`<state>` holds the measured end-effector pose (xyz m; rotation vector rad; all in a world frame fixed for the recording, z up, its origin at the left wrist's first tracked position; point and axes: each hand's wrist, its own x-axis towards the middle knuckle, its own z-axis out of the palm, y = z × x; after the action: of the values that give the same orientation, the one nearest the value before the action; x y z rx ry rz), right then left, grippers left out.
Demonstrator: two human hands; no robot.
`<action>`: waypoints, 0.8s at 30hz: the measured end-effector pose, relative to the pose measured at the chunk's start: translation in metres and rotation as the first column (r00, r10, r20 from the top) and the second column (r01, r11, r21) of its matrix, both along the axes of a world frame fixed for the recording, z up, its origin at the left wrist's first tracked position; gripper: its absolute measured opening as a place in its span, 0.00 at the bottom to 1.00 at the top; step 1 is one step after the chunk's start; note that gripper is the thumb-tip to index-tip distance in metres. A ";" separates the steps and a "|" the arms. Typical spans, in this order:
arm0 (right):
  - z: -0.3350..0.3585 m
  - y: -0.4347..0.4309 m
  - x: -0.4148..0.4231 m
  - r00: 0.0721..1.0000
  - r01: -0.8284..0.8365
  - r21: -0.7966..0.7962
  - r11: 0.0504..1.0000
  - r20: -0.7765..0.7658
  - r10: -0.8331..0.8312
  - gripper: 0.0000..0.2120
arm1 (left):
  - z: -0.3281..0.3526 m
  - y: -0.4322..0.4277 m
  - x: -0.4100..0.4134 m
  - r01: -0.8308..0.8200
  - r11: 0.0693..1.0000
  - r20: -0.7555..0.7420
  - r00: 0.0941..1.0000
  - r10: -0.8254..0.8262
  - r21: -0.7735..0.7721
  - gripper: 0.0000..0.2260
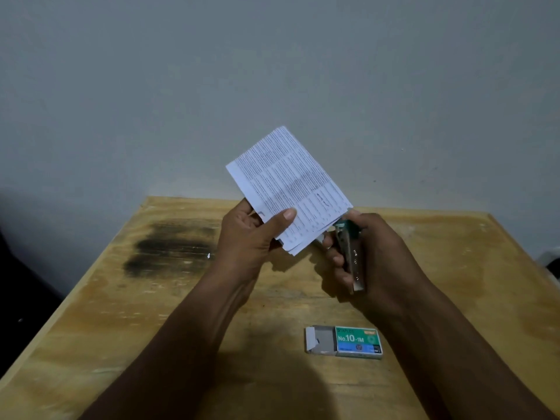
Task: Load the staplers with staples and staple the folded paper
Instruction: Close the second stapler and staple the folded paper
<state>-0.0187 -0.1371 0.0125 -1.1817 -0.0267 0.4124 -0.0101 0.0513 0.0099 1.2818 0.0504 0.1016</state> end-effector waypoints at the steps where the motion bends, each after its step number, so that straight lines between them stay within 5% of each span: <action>1: 0.001 0.001 -0.002 1.000 -0.025 -0.034 0.999 0.009 0.025 0.23 | 0.000 0.000 0.000 -0.011 1.000 0.011 1.000 0.011 -0.009 0.18; 4: 0.007 0.006 -0.009 0.996 -0.025 -0.144 0.989 0.077 0.036 0.20 | 0.001 -0.001 -0.002 -0.020 1.000 0.049 0.999 0.019 0.015 0.18; 15: 0.004 0.016 -0.010 0.963 0.240 -0.127 0.962 0.155 -0.220 0.28 | 0.000 -0.008 -0.007 -0.023 0.985 0.178 0.984 -0.008 0.171 0.20; 24: 0.005 0.015 -0.010 0.926 0.319 -0.236 0.918 0.285 -0.249 0.19 | 0.002 -0.011 -0.010 -0.004 0.982 0.197 0.980 -0.034 0.191 0.19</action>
<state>-0.0292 -0.1217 0.0173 -1.4874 -0.0127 0.0027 -0.0203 0.0404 0.0116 1.4568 -0.1452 0.2259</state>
